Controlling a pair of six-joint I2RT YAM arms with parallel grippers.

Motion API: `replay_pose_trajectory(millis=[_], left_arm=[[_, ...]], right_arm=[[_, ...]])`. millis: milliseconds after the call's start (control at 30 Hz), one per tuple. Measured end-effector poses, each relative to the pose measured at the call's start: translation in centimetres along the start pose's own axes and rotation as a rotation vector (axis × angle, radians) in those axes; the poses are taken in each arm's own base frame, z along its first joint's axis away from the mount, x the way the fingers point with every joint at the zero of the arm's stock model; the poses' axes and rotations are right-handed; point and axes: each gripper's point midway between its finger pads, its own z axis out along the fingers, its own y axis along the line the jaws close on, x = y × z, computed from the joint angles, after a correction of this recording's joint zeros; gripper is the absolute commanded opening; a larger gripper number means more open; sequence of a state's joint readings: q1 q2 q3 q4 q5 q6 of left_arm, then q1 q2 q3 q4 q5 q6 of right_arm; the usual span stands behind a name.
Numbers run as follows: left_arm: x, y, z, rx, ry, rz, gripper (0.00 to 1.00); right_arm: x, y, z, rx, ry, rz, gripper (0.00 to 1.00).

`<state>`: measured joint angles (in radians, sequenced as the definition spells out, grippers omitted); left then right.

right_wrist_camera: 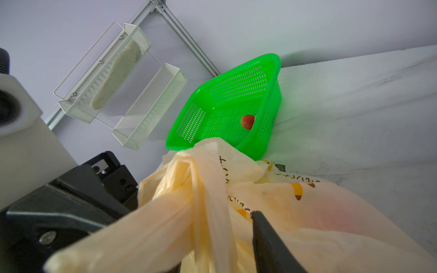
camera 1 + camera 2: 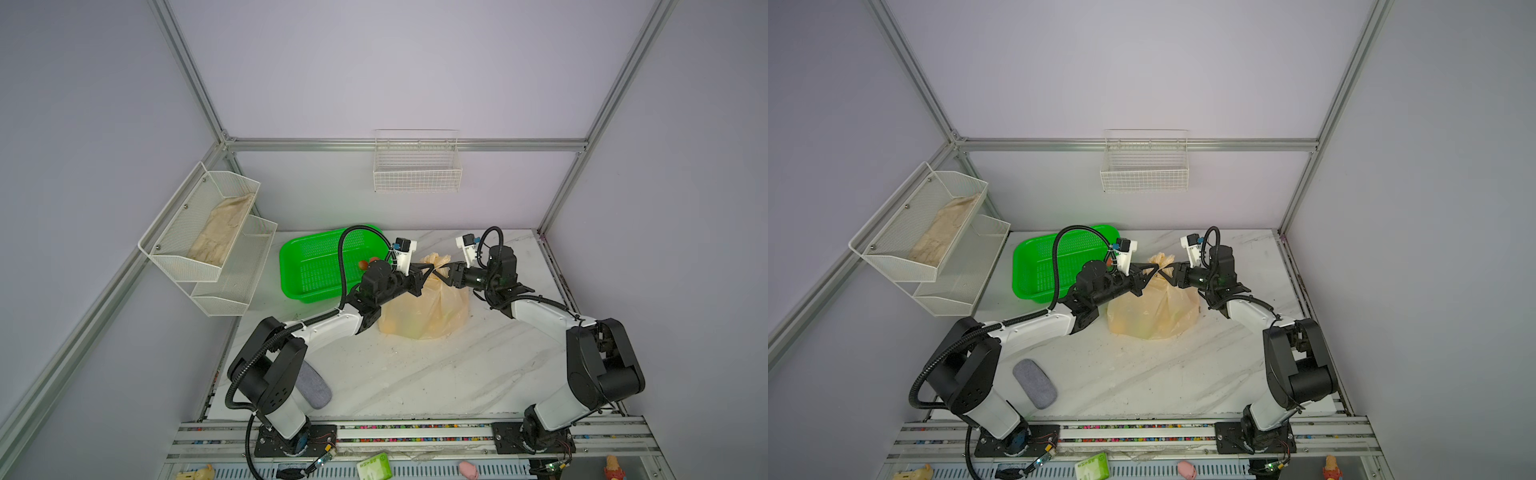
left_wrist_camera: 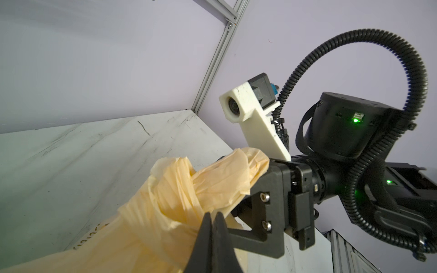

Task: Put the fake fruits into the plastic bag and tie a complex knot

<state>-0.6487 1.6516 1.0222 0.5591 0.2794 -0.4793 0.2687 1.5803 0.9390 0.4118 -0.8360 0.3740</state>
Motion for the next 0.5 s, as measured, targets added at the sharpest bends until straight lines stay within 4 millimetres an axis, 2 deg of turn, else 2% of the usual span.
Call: replay_pose_trajectory(millis=[133,267,500], left_arm=[[0.1,0.1,0.1,-0.001,0.002,-0.001,0.0],[0.1,0.1,0.1,0.0,0.001,0.0,0.0],[0.2,0.1,0.0,0.0,0.002,0.0,0.0]], right_arm=[[0.2,-0.5,-0.6,0.016,0.014,0.0,0.52],[0.2,0.1,-1.0,-0.006,0.022,-0.023,0.57],[0.3,0.9,-1.1,-0.051,0.037,-0.04,0.58]])
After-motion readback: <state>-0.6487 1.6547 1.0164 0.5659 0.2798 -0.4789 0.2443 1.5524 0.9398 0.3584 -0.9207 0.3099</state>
